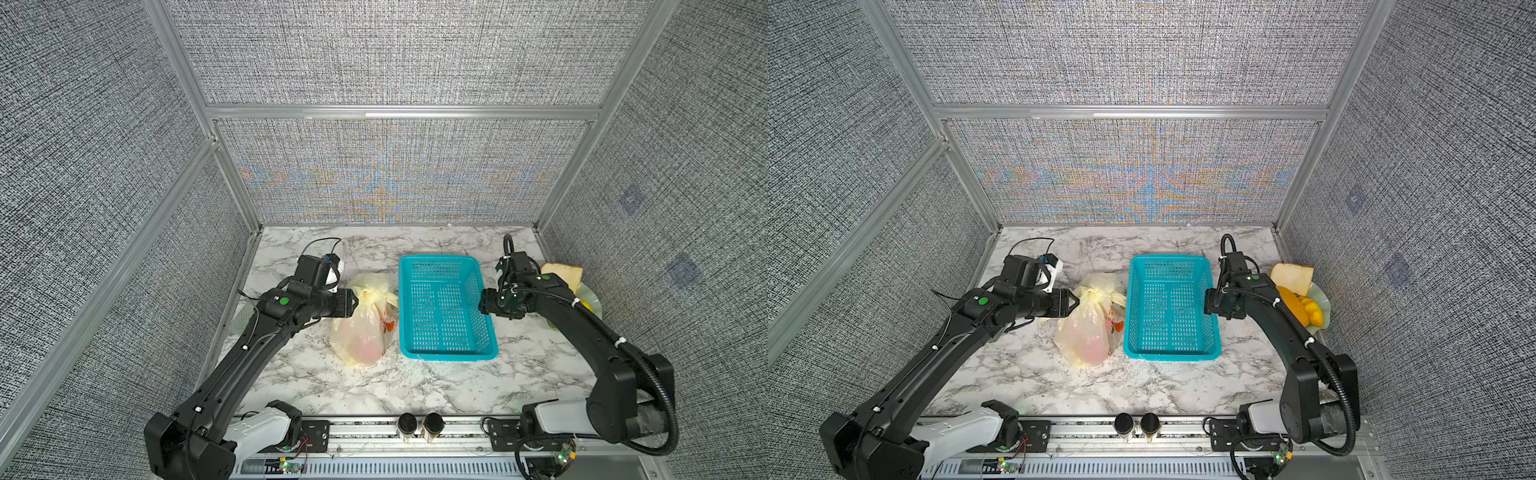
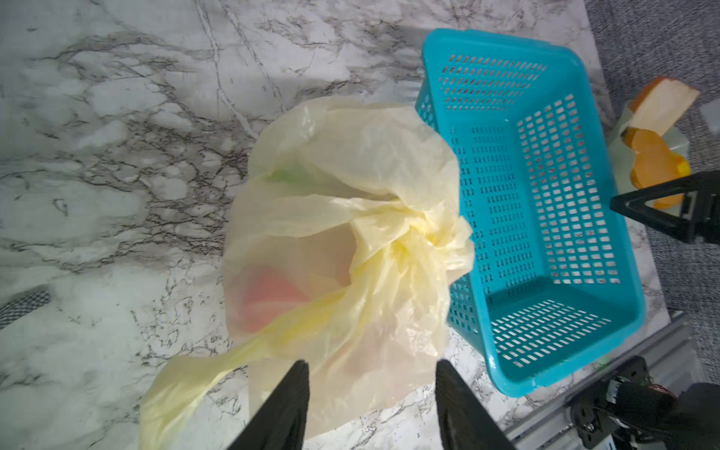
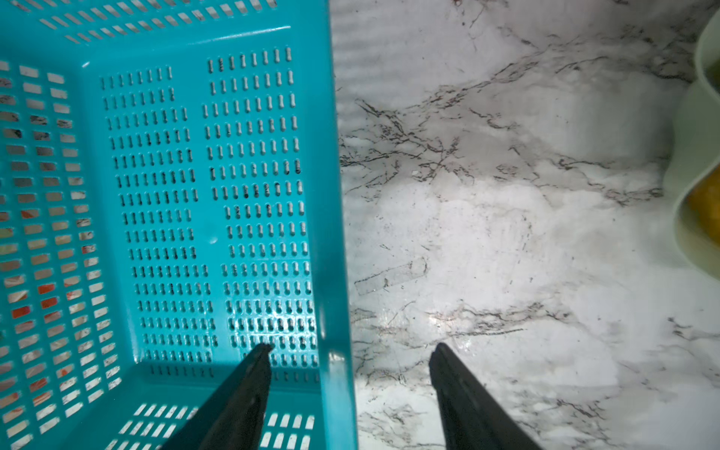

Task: Untie the knot of a plastic bag & take out the apple
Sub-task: Move the basket to the center of the board.

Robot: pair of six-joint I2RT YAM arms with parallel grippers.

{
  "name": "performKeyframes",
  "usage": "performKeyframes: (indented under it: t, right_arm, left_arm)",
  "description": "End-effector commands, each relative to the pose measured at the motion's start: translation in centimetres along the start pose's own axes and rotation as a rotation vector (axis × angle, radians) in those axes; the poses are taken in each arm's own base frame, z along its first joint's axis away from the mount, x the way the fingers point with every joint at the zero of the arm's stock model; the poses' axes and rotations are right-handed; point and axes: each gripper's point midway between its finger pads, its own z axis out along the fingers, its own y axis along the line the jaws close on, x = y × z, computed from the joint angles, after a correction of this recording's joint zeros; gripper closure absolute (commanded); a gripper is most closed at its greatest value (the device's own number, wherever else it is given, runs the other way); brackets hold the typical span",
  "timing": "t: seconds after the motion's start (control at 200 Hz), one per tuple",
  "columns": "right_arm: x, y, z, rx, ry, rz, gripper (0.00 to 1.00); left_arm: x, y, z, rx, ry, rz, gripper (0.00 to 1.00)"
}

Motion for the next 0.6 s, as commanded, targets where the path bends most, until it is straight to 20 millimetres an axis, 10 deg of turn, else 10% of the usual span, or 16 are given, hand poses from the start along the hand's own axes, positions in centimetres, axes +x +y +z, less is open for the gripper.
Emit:
performKeyframes:
  t: [0.0, 0.405, 0.595]
  right_arm:
    - [-0.4, -0.2, 0.4, 0.002, -0.008, 0.012, 0.4]
    - [-2.9, -5.4, 0.5, 0.124, -0.074, 0.099, 0.53]
    - [-5.3, -3.3, -2.4, 0.045, -0.172, 0.058, 0.45]
  left_arm:
    - [0.8, 0.9, 0.8, -0.046, 0.025, -0.015, 0.46]
    - [-0.5, 0.2, 1.8, -0.04, -0.016, 0.019, 0.46]
    - [-1.8, 0.0, 1.1, -0.078, -0.063, 0.043, 0.46]
